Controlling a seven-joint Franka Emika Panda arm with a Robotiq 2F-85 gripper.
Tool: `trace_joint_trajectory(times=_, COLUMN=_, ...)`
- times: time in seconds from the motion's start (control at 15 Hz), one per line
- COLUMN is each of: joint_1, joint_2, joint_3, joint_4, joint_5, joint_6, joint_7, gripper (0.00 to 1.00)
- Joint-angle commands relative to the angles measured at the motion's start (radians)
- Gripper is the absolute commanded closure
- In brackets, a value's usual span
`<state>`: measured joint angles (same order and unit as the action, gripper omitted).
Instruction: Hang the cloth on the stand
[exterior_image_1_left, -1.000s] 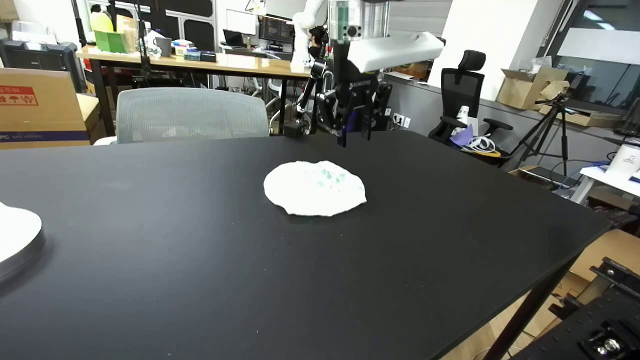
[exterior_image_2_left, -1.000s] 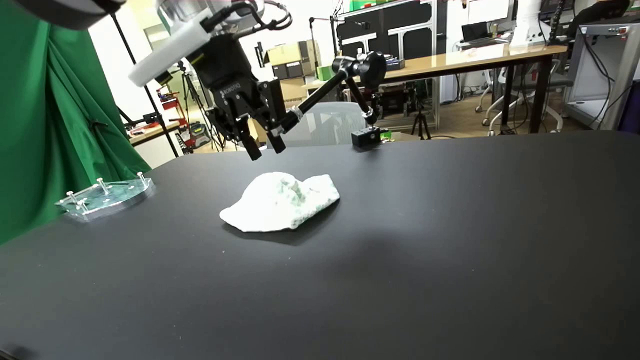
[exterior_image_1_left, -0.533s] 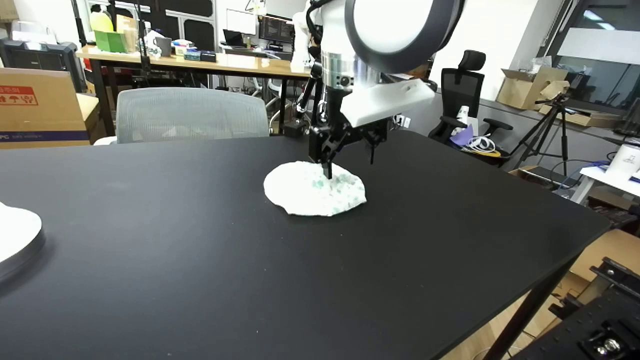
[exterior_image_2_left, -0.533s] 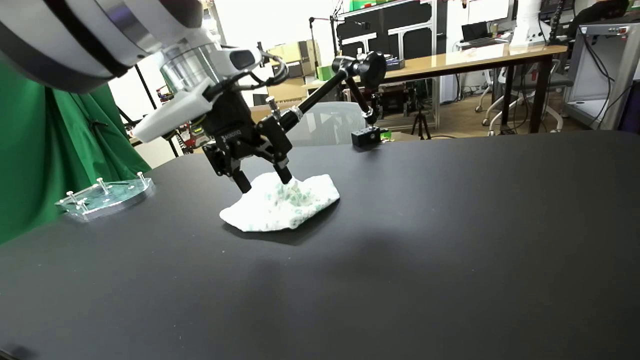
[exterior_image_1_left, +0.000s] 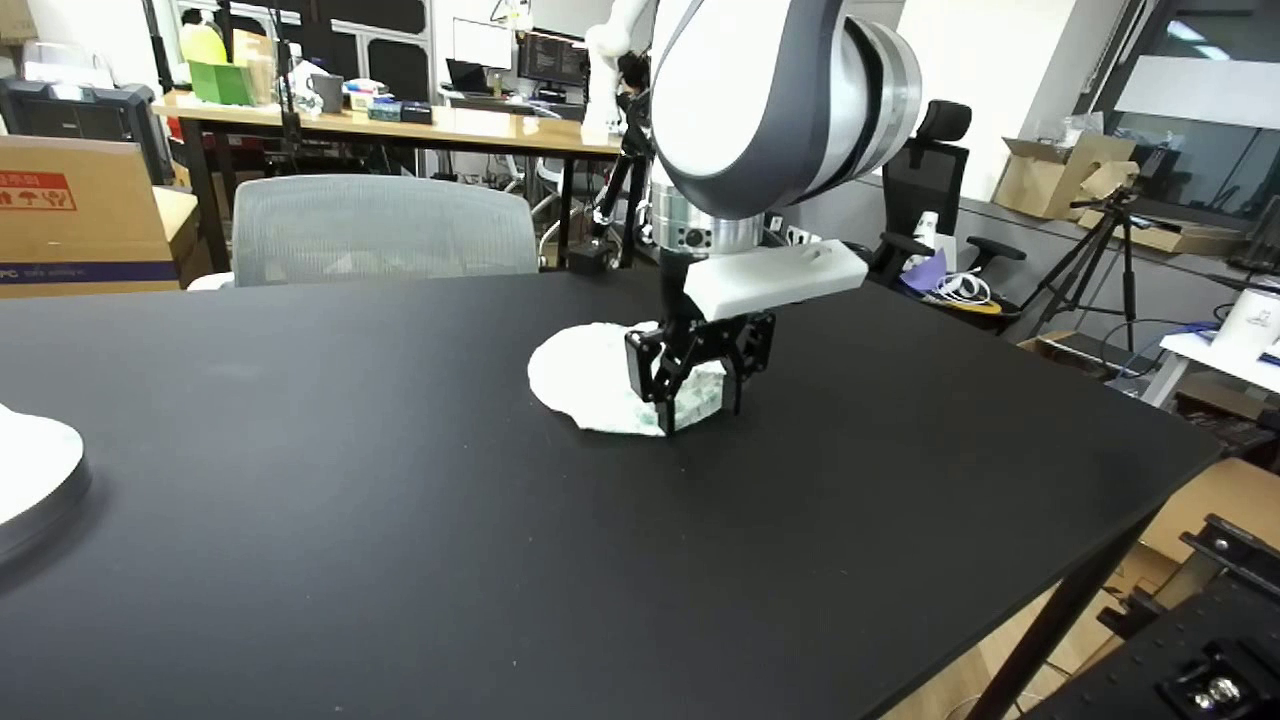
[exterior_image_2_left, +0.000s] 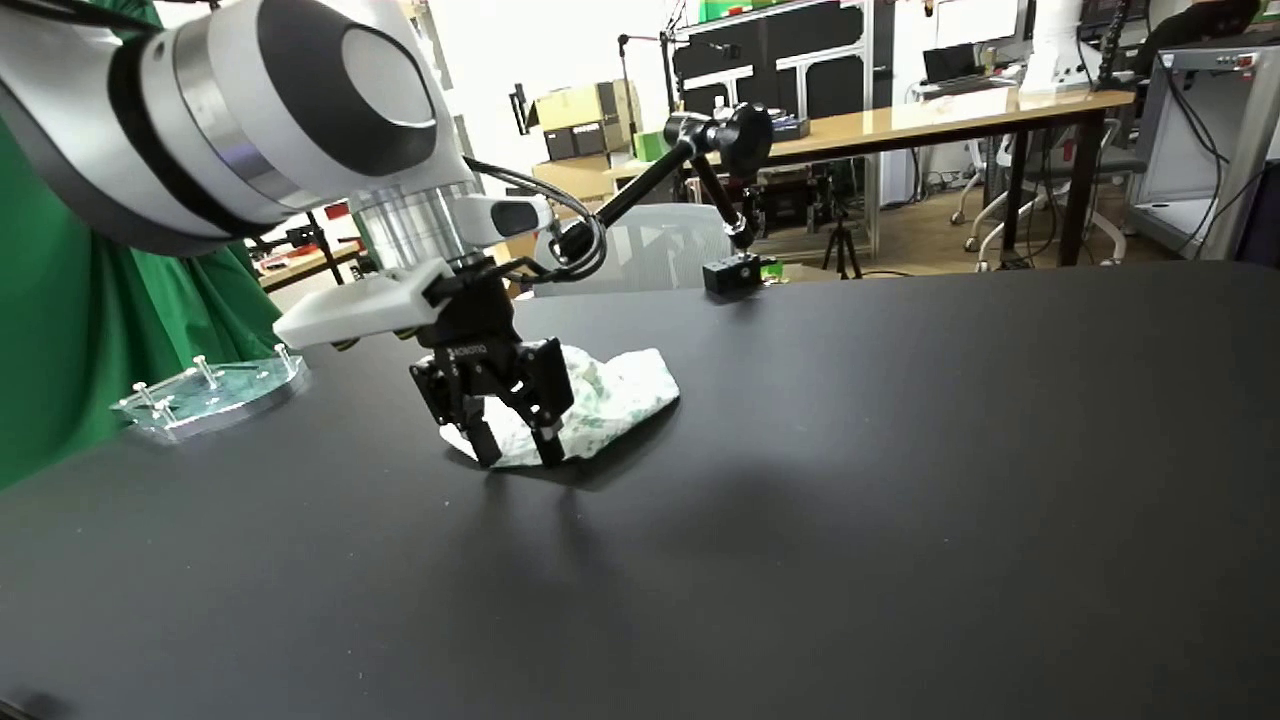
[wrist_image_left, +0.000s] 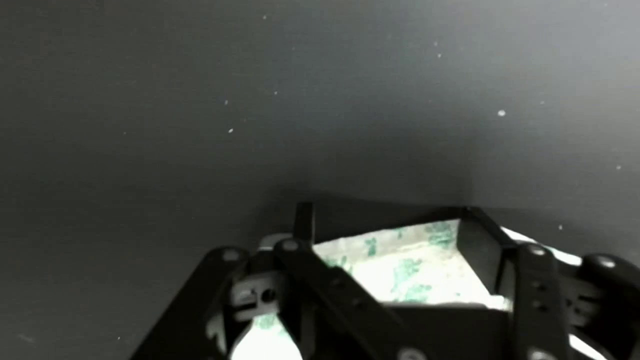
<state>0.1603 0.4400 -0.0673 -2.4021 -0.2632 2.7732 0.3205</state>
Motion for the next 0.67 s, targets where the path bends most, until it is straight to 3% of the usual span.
trace_joint_trajectory(times=0.0, joint_1=-0.01, joint_2=0.0, joint_3=0.004, joint_4=0.01, joint_5=0.063, joint_6=-0.005, joint_7=-0.057, gripper=0.55)
trace_joint_trajectory(times=0.4, joint_1=-0.016, joint_2=-0.009, joint_3=0.008, joint_4=0.016, joint_5=0.115, joint_6=-0.008, joint_7=-0.103, gripper=0.95)
trace_joint_trajectory(times=0.6, joint_1=-0.021, joint_2=-0.023, joint_3=0.016, joint_4=0.015, joint_5=0.132, joint_6=-0.011, joint_7=-0.123, gripper=1.0)
